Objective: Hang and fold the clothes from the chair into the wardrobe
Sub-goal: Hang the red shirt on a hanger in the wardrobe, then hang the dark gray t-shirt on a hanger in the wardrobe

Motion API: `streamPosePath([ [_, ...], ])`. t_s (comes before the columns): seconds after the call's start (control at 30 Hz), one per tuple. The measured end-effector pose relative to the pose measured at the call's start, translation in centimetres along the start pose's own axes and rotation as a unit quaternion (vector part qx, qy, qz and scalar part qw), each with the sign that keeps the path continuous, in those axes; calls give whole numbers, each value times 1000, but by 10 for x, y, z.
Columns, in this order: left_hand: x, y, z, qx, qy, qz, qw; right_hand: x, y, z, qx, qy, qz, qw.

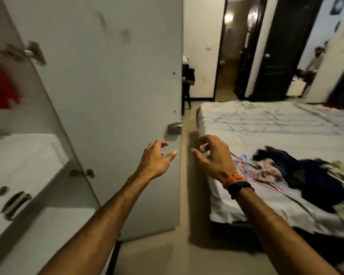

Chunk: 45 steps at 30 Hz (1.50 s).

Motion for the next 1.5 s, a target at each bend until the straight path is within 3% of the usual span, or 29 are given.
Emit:
streamPosePath([
  [0.33, 41, 290, 11, -203, -1, -36, 979, 286, -55, -57, -21, 263, -27, 964],
  [0.57, 54, 438, 76, -301, -6, -85, 950, 421, -80, -41, -11, 393, -76, 916],
  [0.83, 82, 556, 146, -401, 21, -100, 910, 513, -100, -10, 39, 491, -65, 868],
  [1.13, 87, 660, 206, -441, 4, -66, 895, 631, -119, 23, 55, 559, -15, 827],
  [1.5, 81, 747, 261, -442, -100, -36, 891, 754, -105, 106, -60, 564, 18, 823],
])
Point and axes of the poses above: each hand's wrist, its own z-axis towards the middle knuckle, its own y-axis out of the palm, x = y × z, the point moved 9 cm from there along z, towards the middle knuckle, and after that the axes turned 12 degrees about y, right-handed, at the moved point
